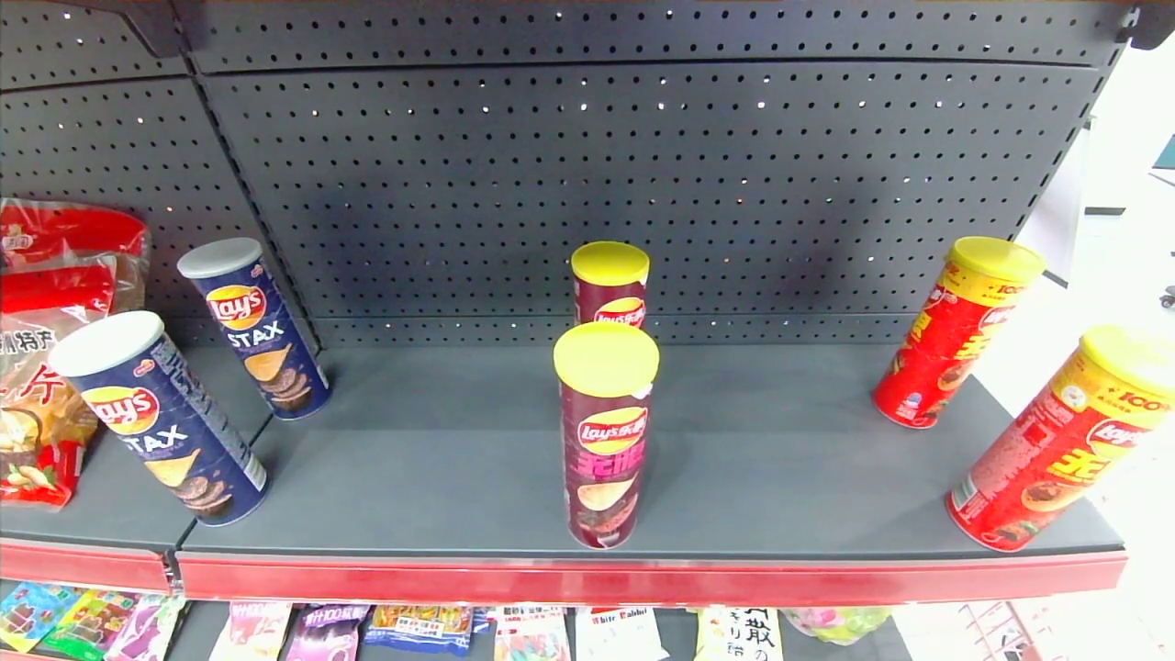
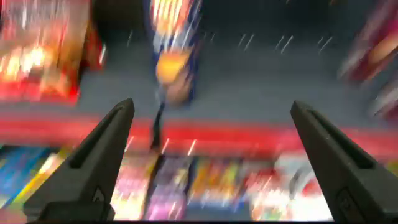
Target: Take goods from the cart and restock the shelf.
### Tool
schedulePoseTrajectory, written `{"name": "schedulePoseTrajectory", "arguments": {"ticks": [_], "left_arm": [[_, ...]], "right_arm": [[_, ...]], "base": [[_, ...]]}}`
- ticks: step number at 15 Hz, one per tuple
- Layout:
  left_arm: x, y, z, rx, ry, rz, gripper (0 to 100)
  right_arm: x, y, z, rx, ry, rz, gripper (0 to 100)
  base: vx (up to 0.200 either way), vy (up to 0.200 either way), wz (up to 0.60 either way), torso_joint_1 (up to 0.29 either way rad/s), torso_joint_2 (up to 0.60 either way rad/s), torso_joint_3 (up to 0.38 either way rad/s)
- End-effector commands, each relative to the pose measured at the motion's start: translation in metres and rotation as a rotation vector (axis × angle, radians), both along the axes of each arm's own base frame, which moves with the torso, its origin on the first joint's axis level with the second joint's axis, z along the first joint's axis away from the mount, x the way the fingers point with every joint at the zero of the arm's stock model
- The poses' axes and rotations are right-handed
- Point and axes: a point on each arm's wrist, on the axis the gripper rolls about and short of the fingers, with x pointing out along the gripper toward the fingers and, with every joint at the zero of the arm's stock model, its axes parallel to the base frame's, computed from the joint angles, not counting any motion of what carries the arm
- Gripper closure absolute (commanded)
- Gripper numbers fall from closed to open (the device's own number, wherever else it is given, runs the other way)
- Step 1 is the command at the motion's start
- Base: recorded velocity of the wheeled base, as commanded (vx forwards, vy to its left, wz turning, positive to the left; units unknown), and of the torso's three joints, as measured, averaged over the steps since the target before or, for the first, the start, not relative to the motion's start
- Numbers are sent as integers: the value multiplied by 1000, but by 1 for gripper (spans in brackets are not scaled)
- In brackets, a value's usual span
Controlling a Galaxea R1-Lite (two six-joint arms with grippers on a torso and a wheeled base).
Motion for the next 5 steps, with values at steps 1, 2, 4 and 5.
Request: {"name": "schedulePoseTrajectory", "arguments": {"ticks": [1,2,4,5], "left_arm": [[1,0,-5,7,18,108,0],[1,1,-5,9,20,168,0],[0,2,-5,9,20,200,0],[0,2,-5,12,20,200,0]], "right_arm": [[0,0,0,-2,1,0,0],[0,0,0,-5,1,0,0],[0,0,0,-5,1,0,0],[0,0,0,-6,1,0,0]], "base": [[0,0,0,0,0,0],[0,0,0,0,0,0],[0,0,0,0,0,0],[0,0,0,0,0,0]]}}
